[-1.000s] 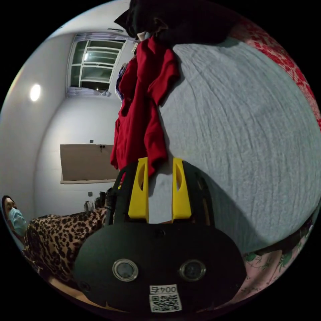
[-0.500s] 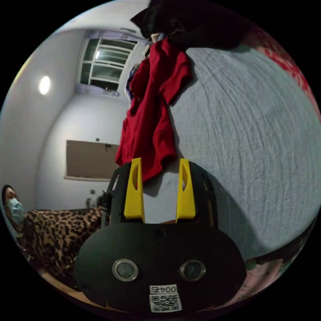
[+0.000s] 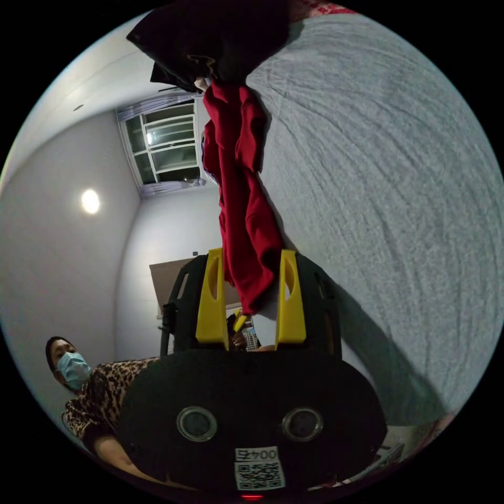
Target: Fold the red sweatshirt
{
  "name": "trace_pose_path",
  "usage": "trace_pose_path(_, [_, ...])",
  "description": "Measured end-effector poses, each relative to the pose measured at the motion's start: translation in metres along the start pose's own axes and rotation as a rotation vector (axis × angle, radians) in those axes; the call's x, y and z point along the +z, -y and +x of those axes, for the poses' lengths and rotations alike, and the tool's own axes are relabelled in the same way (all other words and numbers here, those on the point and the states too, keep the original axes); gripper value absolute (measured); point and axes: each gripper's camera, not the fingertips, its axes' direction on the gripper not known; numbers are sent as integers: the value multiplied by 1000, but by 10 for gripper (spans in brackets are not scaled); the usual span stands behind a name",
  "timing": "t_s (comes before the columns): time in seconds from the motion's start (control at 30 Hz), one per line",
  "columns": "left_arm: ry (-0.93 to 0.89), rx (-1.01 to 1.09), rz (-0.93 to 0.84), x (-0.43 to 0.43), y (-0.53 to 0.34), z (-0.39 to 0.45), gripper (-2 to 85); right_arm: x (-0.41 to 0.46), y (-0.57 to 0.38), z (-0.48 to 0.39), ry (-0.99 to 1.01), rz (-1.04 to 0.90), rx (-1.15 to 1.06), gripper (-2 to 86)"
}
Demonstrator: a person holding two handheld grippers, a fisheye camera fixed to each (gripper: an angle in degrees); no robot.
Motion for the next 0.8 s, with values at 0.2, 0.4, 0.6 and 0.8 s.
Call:
trace_pose_path(0.2, [-17, -42, 7, -8, 2, -13, 76, 15, 18, -5, -11, -13, 14, 133])
trace_pose_path(0.4, [30, -13, 55, -34, 3, 2, 30, 12, 10, -20, -14, 131, -1, 51])
trace_pose_path(0.6, [104, 82, 94, -91, -5, 22, 22, -10, -53, -154, -500, 172, -371, 36])
trace_pose_path(0.8, [225, -30, -33, -55, -16, -13, 19, -14, -87, -39, -601, 63, -100, 38])
